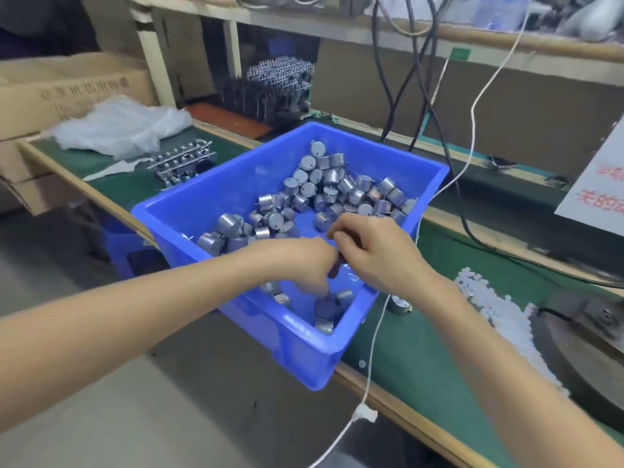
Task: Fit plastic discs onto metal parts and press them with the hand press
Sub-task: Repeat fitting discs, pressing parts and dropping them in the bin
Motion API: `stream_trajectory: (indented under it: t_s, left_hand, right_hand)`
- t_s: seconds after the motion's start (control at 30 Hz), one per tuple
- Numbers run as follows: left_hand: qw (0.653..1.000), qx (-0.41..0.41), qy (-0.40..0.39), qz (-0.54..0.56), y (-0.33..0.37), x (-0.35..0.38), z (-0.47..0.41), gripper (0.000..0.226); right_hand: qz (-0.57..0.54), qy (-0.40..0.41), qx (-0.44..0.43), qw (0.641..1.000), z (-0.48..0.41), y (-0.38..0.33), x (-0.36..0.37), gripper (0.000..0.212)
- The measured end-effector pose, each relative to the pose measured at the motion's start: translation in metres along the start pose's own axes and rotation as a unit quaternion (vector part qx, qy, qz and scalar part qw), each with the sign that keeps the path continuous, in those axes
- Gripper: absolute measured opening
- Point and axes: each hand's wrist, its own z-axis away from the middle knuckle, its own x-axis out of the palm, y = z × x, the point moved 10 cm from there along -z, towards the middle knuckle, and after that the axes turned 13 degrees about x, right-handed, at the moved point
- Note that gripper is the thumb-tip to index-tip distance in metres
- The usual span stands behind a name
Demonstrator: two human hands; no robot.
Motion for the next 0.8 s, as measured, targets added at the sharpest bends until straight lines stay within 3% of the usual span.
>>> stream_trajectory:
  t_s: [0.07,0.17,0.33,0.43,0.57,0.67,0.8]
  left_hand:
    - [0.996,0.017,-0.081,-0.014,0.001,0.021,-0.019,0.047]
    - [0.983,0.052,-0.174,0.006,0.005,0.050,-0.038,0.046]
    - [0.986,0.048,-0.157,0.028,-0.003,0.048,-0.044,0.041]
    - [0.996,0.004,-0.026,0.090,-0.015,0.004,-0.033,0.030]
    - [0.944,-0.003,0.201,0.262,-0.012,-0.072,0.003,0.023]
    - [0.921,0.018,0.265,0.285,0.019,-0.102,0.012,0.033]
    - [0.938,0.037,0.289,0.188,0.076,-0.113,-0.002,0.039]
  right_hand:
    - [0.008,0.009,0.013,1.000,-0.002,0.003,-0.001,0.019]
    - [0.018,0.013,0.012,1.000,-0.002,0.003,-0.002,0.019]
    - [-0.028,0.041,0.001,0.999,-0.002,0.006,-0.006,0.020]
    - [-0.102,0.086,-0.016,0.991,0.006,0.010,-0.021,0.023]
    - [-0.162,0.137,-0.046,0.976,0.029,0.024,-0.044,0.041]
    - [-0.201,0.157,-0.041,0.966,0.046,0.042,-0.056,0.048]
    - [-0.273,0.247,-0.005,0.930,0.071,0.074,-0.083,0.032]
